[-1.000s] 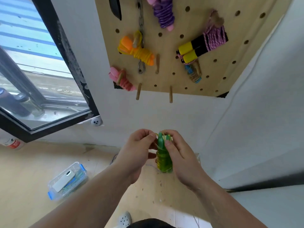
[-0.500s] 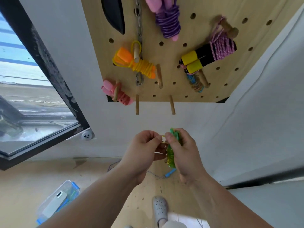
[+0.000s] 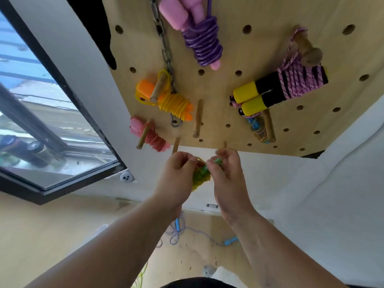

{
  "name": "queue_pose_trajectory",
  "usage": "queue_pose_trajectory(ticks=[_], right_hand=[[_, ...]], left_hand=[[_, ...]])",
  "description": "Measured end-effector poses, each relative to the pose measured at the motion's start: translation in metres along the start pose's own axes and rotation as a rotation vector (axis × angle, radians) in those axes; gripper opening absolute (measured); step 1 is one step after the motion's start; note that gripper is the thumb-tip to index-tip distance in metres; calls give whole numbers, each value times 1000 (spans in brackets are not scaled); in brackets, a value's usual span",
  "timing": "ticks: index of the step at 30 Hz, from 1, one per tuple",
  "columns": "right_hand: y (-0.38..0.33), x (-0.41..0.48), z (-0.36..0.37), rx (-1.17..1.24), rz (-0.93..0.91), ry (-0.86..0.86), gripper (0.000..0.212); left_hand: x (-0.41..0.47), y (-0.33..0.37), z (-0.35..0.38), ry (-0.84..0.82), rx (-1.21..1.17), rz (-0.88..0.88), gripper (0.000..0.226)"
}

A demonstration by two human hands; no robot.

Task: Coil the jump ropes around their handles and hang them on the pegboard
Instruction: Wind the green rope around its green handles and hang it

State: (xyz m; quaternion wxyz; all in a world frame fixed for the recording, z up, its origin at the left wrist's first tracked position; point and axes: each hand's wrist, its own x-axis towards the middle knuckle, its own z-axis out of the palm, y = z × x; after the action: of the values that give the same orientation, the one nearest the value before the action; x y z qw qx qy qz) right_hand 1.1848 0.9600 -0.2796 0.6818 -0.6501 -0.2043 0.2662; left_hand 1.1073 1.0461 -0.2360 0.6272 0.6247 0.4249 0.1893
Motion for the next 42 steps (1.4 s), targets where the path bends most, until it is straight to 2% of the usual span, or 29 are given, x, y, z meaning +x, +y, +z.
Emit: queue_pose_trajectory(ticks=[2, 4, 8, 12, 20, 26, 31, 37, 42], right_hand=[[-3, 13, -13, -137, -3, -114, 24], [-10, 24, -21, -291, 11, -195, 27], [-19, 39, -24, -437, -35, -202, 18], [-20, 49, -13, -432, -107, -231, 11], [-11, 58, -3, -507, -441, -29, 10], [-16, 66, -1, -559, -538, 6, 9], [-15, 69, -1, -526, -531, -17, 11], [-18, 78, -1, -564, -517, -14, 10], [-18, 86, 1, -388, -361, -2, 7]], left_hand=[[5, -6, 3, 24, 55, 52, 13], [10, -11, 5, 28, 117, 103, 14], [17, -9, 6, 64, 248, 248, 17], [28, -3, -1, 167, 415, 402, 18], [45, -1, 3, 303, 415, 529, 5], [53, -9, 3, 357, 360, 660, 4], [60, -9, 0, 346, 317, 678, 5], [67, -6, -8, 231, 233, 614, 10], [72, -2, -21, 157, 416, 719, 4]])
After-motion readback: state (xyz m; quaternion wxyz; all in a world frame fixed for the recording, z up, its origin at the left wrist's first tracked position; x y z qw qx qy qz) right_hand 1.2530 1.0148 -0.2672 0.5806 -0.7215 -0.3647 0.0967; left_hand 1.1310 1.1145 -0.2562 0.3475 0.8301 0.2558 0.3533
